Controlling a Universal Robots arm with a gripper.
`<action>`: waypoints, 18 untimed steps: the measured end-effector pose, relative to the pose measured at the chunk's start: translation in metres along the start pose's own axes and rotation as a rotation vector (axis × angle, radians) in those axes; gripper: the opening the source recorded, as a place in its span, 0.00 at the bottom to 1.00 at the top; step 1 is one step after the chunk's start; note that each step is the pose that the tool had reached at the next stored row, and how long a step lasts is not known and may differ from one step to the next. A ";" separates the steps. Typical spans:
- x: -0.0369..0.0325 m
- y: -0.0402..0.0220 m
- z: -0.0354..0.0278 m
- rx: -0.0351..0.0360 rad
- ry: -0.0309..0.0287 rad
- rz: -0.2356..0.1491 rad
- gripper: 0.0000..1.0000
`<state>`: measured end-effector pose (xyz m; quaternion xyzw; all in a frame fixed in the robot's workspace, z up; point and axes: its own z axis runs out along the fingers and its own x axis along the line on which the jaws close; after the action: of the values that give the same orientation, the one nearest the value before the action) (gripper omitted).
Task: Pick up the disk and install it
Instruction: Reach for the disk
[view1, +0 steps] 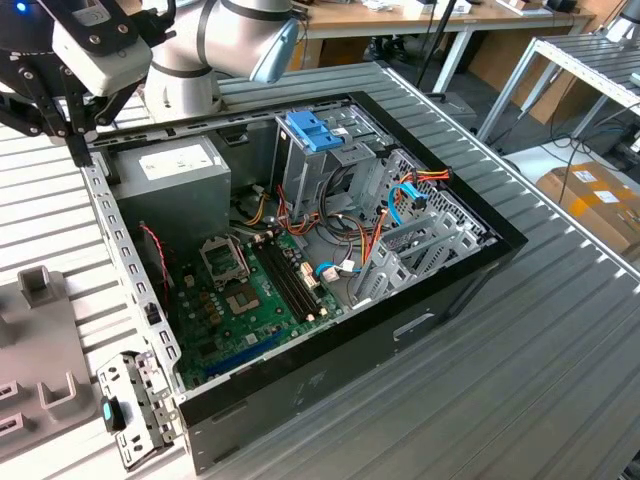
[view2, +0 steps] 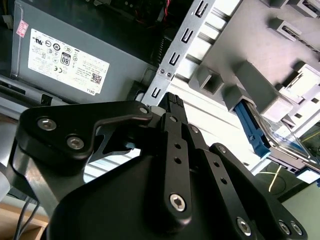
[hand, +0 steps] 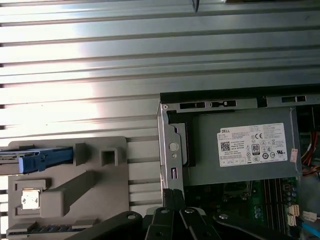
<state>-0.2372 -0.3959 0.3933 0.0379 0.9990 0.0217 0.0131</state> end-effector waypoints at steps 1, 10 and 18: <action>0.0000 0.0000 0.0000 0.0000 0.0000 0.000 0.11; 0.0131 0.0013 -0.0002 0.0000 0.0000 0.000 0.11; 0.0343 0.0028 -0.0007 0.0000 -0.0001 0.001 0.11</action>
<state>-0.2712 -0.3906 0.3933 0.0383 0.9989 0.0217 0.0131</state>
